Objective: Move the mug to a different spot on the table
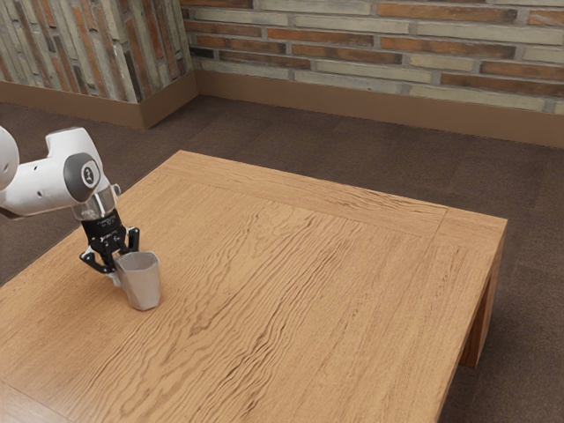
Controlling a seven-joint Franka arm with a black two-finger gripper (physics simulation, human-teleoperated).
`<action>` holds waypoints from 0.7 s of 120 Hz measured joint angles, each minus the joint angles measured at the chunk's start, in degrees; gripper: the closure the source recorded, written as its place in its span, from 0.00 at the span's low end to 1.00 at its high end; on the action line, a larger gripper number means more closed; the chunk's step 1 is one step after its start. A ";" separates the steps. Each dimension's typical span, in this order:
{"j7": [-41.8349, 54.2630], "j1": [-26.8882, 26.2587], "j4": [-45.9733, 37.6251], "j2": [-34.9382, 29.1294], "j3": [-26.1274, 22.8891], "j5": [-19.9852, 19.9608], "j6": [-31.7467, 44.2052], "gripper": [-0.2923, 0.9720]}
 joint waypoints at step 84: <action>1.43 -2.46 -0.76 -1.64 0.36 -16.47 -6.39 0.80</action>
